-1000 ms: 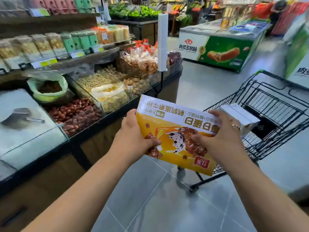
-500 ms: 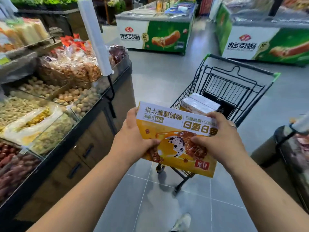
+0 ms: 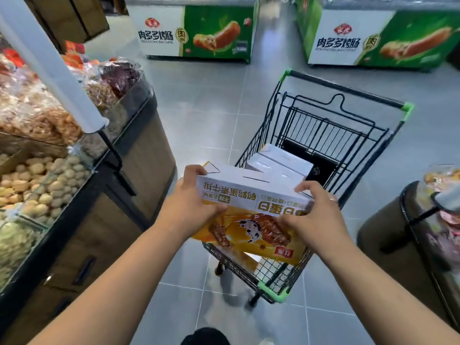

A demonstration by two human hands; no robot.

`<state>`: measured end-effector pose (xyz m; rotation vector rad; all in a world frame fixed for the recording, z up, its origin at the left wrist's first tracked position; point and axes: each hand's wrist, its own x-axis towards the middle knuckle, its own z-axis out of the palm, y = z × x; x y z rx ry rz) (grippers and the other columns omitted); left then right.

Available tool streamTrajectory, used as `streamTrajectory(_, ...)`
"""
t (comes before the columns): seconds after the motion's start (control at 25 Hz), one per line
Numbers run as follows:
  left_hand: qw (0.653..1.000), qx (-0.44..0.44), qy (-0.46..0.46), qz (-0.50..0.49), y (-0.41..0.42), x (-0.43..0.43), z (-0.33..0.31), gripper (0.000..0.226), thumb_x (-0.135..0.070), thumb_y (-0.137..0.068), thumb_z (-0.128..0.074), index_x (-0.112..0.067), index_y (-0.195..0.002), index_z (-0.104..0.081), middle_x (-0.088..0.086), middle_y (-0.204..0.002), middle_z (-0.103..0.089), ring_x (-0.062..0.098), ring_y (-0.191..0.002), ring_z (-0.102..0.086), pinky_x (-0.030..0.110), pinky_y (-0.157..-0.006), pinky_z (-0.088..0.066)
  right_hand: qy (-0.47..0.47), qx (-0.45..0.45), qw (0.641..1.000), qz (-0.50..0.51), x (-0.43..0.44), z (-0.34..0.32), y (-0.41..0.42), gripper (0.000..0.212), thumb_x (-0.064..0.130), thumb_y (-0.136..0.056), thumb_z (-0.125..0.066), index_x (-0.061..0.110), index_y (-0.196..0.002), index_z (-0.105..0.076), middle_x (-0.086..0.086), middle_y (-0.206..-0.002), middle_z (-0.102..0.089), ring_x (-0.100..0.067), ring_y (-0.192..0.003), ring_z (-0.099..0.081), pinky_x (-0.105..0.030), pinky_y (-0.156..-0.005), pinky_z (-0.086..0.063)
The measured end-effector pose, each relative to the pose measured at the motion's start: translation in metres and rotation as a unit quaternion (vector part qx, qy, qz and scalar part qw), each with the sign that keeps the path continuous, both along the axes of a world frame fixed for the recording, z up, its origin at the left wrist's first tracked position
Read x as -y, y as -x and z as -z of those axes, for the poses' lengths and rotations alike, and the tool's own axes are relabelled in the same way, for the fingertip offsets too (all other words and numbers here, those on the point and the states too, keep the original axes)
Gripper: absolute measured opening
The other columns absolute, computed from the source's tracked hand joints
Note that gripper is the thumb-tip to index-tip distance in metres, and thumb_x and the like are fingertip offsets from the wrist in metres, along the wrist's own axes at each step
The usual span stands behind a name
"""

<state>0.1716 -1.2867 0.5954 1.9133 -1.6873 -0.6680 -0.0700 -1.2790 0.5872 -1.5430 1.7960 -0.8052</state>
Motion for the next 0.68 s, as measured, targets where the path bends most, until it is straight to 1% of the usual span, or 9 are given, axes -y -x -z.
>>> streamTrajectory(0.08,1.0,0.015,-0.009,0.026,0.0,0.034,0.012,0.068,-0.035,-0.068,-0.085,-0.036,-0.105,-0.028,-0.002,-0.105,-0.057,0.02,-0.09,-0.06,0.033,-0.074,-0.048,-0.015,-0.012,0.999,0.027,0.022,0.014,0.001,0.061,0.014,-0.064,-0.087,0.034,-0.108,-0.049,-0.002,-0.118,-0.036,-0.004,-0.073,-0.054,-0.008,-0.057,-0.038)
streamTrajectory(0.2,0.996,0.04,-0.039,0.062,-0.003,0.087,0.028,0.065,-0.039,-0.066,-0.085,-0.033,-0.102,-0.032,-0.001,-0.104,-0.058,0.022,-0.091,-0.06,0.037,-0.076,-0.051,-0.048,-0.04,0.996,0.064,0.05,0.034,-0.005,0.059,0.018,-0.067,-0.085,0.034,-0.112,-0.049,-0.001,-0.116,-0.032,-0.001,-0.07,-0.047,-0.01,-0.058,-0.034)
streamTrajectory(0.28,0.99,0.072,-0.06,0.103,-0.007,0.128,0.042,0.063,-0.042,-0.066,-0.085,-0.033,-0.099,-0.032,-0.001,-0.105,-0.059,0.023,-0.092,-0.059,0.038,-0.077,-0.052,-0.063,-0.062,0.992,0.088,0.07,0.049,-0.013,0.057,0.021,-0.071,-0.083,0.034,-0.113,-0.047,0.0,-0.115,-0.03,-0.005,-0.073,-0.046,-0.016,-0.061,-0.037)
streamTrajectory(0.36,0.981,0.099,-0.082,0.146,-0.011,0.166,0.062,0.061,-0.043,-0.067,-0.083,-0.033,-0.098,-0.032,0.0,-0.108,-0.059,0.023,-0.092,-0.06,0.036,-0.075,-0.052,-0.077,-0.089,0.987,0.108,0.092,0.063,-0.023,0.056,0.022,-0.072,-0.081,0.034,-0.114,-0.045,0.0,-0.117,-0.028,-0.012,-0.079,-0.048,-0.022,-0.072,-0.042)
streamTrajectory(0.48,0.967,0.119,-0.115,0.196,-0.008,0.209,0.096,0.057,-0.04,-0.071,-0.079,-0.032,-0.105,-0.034,0.004,-0.115,-0.056,0.027,-0.095,-0.06,0.035,-0.074,-0.05,-0.108,-0.105,0.98,0.132,0.122,0.086,-0.032,0.051,0.02,-0.074,-0.077,0.031,-0.112,-0.044,-0.002,-0.115,-0.028,-0.016,-0.079,-0.051,-0.027,-0.072,-0.048)
streamTrajectory(0.56,0.958,0.131,-0.124,0.223,-0.003,0.23,0.117,0.057,-0.038,-0.074,-0.076,-0.028,-0.112,-0.035,0.008,-0.114,-0.054,0.031,-0.098,-0.059,0.038,-0.079,-0.05,-0.125,-0.109,0.976,0.144,0.138,0.1,-0.037,0.047,0.017,-0.076,-0.073,0.027,-0.113,-0.045,0.001,-0.106,-0.029,-0.022,-0.082,-0.055,-0.029,-0.072,-0.049)
streamTrajectory(0.6,0.952,0.144,-0.123,0.239,0.001,0.241,0.127,0.058,-0.038,-0.075,-0.075,-0.026,-0.116,-0.035,0.01,-0.112,-0.054,0.033,-0.099,-0.058,0.038,-0.082,-0.049,-0.13,-0.116,0.973,0.153,0.146,0.107,-0.038,0.047,0.016,-0.077,-0.072,0.025,-0.115,-0.046,0.001,-0.105,-0.029,-0.025,-0.084,-0.055,-0.03,-0.073,-0.049)
streamTrajectory(0.68,0.941,0.169,-0.131,0.264,0.01,0.257,0.148,0.058,-0.037,-0.077,-0.072,-0.025,-0.121,-0.035,0.013,-0.108,-0.054,0.035,-0.101,-0.055,0.038,-0.083,-0.045,-0.146,-0.129,0.965,0.173,0.157,0.124,-0.037,0.047,0.015,-0.077,-0.07,0.023,-0.117,-0.046,-0.004,-0.111,-0.03,-0.027,-0.083,-0.053,-0.029,-0.071,-0.047)
